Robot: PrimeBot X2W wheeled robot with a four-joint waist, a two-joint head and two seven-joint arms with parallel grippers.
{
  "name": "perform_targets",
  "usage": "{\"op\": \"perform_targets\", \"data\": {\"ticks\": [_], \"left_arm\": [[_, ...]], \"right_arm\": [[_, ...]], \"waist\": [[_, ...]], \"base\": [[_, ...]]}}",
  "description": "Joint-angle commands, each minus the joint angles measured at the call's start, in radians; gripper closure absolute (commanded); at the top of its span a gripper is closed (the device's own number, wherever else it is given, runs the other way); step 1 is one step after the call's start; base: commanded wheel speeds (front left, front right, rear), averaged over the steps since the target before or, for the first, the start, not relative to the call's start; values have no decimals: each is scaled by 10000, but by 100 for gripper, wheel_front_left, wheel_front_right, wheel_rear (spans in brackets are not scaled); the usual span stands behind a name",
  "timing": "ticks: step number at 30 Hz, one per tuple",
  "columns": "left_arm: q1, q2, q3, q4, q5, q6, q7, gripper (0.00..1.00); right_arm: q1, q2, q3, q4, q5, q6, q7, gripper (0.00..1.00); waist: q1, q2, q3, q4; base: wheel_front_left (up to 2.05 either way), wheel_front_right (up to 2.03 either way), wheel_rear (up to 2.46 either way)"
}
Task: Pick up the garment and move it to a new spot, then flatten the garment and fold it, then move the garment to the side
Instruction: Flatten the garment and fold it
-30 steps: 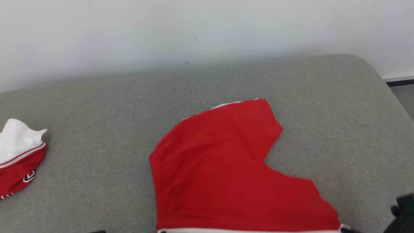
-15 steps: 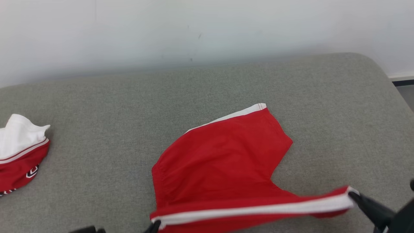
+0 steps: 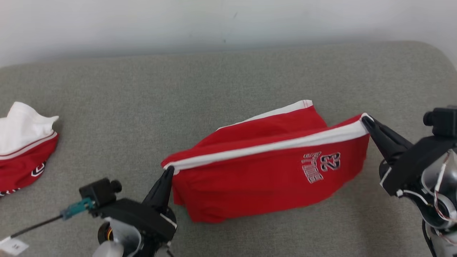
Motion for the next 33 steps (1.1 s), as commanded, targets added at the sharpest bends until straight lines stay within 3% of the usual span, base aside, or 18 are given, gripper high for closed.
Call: {"op": "perform_targets", "data": {"ticks": [1,6,16,17,18,19,26,29,33], "left_arm": [[-371,-106,-2,240,110,-24,-71,100],[-1382,-440,-57,1068,374,4,-260,100],[-2758,-972,-201,2151,744,1,-632,100],[-2839,-1002,-204,2241,762,-19,-685,73],[-2922,-1023,-184,2336,830,27,-770,0],[-2995,-1046,-182,2423,875,56,-842,0],[-3233,-878,-471,2806,1542,54,-1322,0],[-3110,-562,-787,2731,2356,123,-1961,0],[-2698,-222,-863,2536,3219,578,-2666,0]], "right_arm": [[-444,-149,271,394,-26,9,-321,100],[-1923,-693,1479,1848,-262,9,-1201,100],[-4170,-623,2656,4473,-275,9,-2198,100],[-4313,-586,2738,4708,-246,9,-2314,100],[-4438,-538,2806,4879,-195,9,-2458,53],[-4566,-492,2857,5060,-148,9,-2587,0],[-5148,-459,3259,5953,23,9,-3208,0],[-5174,-547,3222,6261,164,9,-2971,0],[-4955,-516,2970,6582,391,9,-2233,0]], "waist": [[-2,-1,466,316],[-2,-1,1050,546],[-2,-1,1813,863],[-2,-1,1836,881],[-2,-1,1862,903],[-2,-1,1878,917],[-2,-1,1665,941],[-2,-1,1382,918],[-2,-1,1000,890]], "base": [[0,0,0],[0,0,0],[0,0,0],[0,0,0],[0,0,0],[0,0,0],[0,0,0],[0,0,0],[0,0,0]]}}
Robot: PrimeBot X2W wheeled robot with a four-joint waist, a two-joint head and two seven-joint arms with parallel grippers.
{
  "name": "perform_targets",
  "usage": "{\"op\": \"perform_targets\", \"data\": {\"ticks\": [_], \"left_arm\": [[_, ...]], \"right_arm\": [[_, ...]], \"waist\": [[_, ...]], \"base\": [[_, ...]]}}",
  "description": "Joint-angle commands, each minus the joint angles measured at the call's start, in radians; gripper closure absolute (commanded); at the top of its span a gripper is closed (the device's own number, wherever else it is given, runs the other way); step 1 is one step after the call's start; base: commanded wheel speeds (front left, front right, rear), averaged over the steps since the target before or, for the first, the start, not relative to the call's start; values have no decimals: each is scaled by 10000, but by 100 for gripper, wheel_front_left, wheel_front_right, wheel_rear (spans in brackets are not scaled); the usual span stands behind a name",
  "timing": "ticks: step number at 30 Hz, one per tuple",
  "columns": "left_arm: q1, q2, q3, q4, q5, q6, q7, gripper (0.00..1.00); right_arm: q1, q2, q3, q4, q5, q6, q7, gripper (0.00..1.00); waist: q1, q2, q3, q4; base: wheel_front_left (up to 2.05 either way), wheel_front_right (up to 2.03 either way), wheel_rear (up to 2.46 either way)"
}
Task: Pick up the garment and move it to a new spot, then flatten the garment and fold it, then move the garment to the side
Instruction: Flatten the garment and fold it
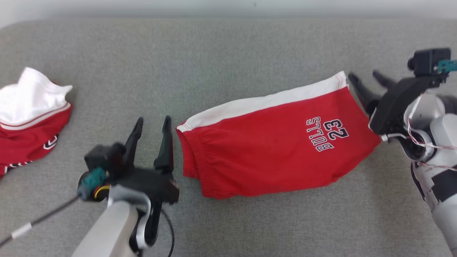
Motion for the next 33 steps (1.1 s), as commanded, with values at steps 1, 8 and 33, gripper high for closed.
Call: {"op": "perform_targets", "data": {"ticks": [1,8,33], "left_arm": [[289,115,-45,-82,263,107,-109,0],[1893,384,333,-1763,2545,1091,-362,0],[4545,-579,1930,-2539,5250,320,-372,0]], "right_arm": [[242,48,-58,76,74,11,215,0],[1075,318,-1349,434,-124,11,2062,0],[1209,2294,-4595,610,-4031,11,3740,0]], "waist": [[0,-2,-391,-36],[0,-2,-1096,77],[0,-2,-304,909]], "base": [[0,0,0],[0,0,0],[0,0,0]]}}
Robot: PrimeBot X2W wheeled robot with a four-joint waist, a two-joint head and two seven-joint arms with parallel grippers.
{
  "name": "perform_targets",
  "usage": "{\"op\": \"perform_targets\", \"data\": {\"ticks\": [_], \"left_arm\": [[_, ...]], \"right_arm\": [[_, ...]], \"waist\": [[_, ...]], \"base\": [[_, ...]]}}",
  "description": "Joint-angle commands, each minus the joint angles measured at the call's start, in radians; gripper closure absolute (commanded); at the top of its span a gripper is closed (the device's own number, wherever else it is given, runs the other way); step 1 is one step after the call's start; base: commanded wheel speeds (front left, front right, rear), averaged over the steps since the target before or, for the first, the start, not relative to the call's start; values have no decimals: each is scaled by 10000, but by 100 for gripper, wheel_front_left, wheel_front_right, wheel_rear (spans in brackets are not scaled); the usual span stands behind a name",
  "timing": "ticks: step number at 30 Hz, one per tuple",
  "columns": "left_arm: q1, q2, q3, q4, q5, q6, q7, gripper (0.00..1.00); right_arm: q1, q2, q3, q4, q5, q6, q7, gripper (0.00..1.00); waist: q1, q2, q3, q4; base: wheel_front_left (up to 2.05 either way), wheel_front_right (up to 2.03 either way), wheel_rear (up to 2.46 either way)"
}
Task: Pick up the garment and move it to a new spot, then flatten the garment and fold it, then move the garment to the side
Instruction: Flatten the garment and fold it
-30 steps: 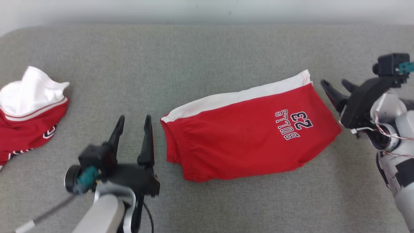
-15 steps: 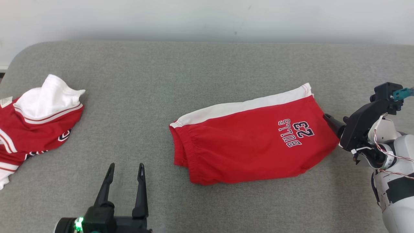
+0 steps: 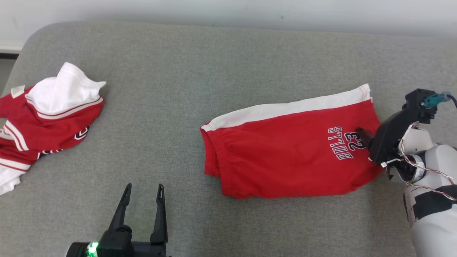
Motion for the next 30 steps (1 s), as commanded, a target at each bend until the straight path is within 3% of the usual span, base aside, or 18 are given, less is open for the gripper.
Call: {"op": "perform_targets", "data": {"ticks": [1,6,8,10,11,16,30], "left_arm": [[-76,-81,40,56,80,-60,-32,0],[-142,-283,217,217,195,-302,-33,0],[-164,-352,273,257,268,-395,-31,0],[-153,-398,337,308,298,-463,-31,0],[-132,-423,364,349,307,-467,-31,0],[-71,-511,483,476,365,-598,-31,0],[298,-801,759,760,546,-899,-33,0]], "right_arm": [[-7,78,-60,-1,-152,9,76,0],[50,304,-328,268,-604,9,304,0],[96,365,-417,396,-700,9,402,49],[160,474,-448,396,-803,9,475,92],[194,515,-455,359,-819,9,500,100],[246,384,-637,129,-903,7,392,100],[1532,-193,-2389,-2387,-2294,-4,-3,100]], "waist": [[0,0,124,110],[0,0,277,195],[0,0,314,213],[0,0,319,214],[0,0,314,203],[0,0,221,109],[0,0,-656,-476]], "base": [[0,0,0],[0,0,0],[0,0,0],[0,0,0],[0,0,0],[0,0,0],[0,0,0]]}}
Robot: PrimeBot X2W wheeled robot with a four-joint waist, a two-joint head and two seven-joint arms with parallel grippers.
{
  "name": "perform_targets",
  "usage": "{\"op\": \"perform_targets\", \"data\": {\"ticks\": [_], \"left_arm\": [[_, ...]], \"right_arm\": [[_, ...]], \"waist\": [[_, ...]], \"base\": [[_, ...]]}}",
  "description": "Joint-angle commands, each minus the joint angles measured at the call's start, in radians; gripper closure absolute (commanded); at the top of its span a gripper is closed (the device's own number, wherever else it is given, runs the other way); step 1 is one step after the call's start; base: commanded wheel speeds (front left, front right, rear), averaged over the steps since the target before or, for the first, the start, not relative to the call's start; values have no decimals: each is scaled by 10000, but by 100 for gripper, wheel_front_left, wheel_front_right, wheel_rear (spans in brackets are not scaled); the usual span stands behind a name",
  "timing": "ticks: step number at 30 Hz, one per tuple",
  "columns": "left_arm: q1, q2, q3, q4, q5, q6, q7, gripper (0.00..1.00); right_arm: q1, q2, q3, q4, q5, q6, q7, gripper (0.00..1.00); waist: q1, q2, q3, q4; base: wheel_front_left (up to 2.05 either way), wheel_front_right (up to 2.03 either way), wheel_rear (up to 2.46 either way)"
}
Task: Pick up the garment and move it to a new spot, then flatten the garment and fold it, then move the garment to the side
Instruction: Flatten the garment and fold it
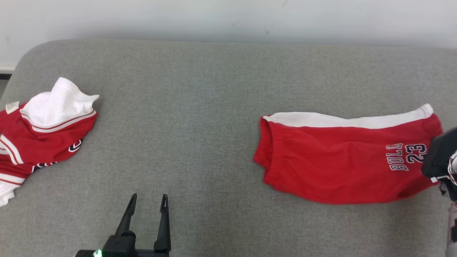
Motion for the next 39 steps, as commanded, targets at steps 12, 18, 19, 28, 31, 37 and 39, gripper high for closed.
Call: {"op": "perform_targets", "data": {"ticks": [12,18,19,28,31,37,39], "left_arm": [[216,-192,149,258,95,-162,-35,0],[309,-259,161,343,73,-259,-34,0],[325,-268,163,363,79,-273,-35,0],[375,-333,122,435,112,-335,-34,0],[331,-362,97,459,93,-359,-34,0],[282,-390,105,499,54,-413,-34,0],[242,-396,124,507,58,-410,-34,0]], "right_arm": [[488,278,1559,-1534,294,-19,89,100],[588,576,2498,-2018,886,-19,490,100],[541,683,2658,-2013,968,-19,524,100],[23,1428,3749,-1113,1275,-19,272,100],[-216,1667,4089,-577,1320,-19,31,100],[-658,2008,4453,494,1186,-19,-531,100],[-814,2122,4602,852,1269,-19,-686,100]], "waist": [[-1,-1,-653,-180],[-1,-1,-804,-37],[-1,-1,-803,2],[-1,-1,-717,332],[-1,-1,-660,487],[-1,-1,-533,710],[-1,-1,-467,755]], "base": [[0,0,0],[0,0,0],[0,0,0],[0,0,0],[0,0,0],[0,0,0],[0,0,0]]}}
